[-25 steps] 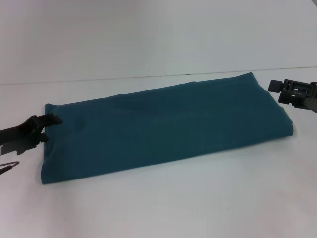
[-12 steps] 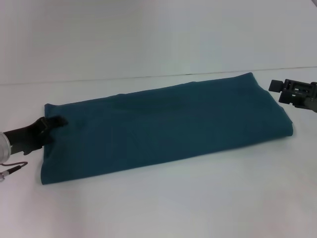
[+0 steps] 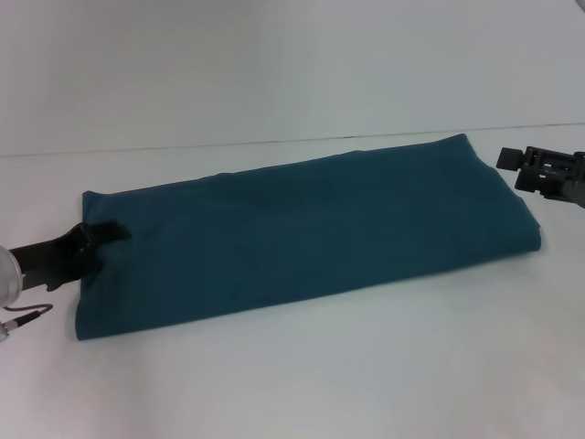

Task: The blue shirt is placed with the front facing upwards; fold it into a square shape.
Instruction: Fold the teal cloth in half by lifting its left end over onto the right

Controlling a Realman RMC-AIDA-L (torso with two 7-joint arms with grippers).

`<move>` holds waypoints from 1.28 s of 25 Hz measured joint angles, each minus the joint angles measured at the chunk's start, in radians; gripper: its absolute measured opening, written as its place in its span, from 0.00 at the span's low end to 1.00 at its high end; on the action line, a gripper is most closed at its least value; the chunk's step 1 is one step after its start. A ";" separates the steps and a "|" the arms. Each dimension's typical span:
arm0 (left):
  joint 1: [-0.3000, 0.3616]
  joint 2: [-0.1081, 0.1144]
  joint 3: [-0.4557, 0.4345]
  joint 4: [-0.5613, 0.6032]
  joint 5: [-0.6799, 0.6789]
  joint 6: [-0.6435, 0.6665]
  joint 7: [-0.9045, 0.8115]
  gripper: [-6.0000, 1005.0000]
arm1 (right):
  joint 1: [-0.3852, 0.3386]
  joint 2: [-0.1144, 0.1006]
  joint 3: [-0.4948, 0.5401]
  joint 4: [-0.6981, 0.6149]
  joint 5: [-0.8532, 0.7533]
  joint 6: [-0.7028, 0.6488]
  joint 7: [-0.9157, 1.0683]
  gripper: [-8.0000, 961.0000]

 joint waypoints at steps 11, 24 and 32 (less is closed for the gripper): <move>0.003 0.084 -0.014 0.117 0.099 0.272 -0.016 0.71 | -0.002 -0.007 -0.009 0.000 -0.012 -0.013 0.000 0.90; -0.048 0.088 -0.019 0.130 0.234 0.295 0.019 0.77 | -0.010 -0.007 -0.001 0.000 -0.014 -0.013 -0.009 0.90; -0.025 0.067 -0.023 0.126 0.228 0.213 -0.149 0.87 | -0.011 -0.005 0.000 0.000 -0.014 -0.013 -0.009 0.90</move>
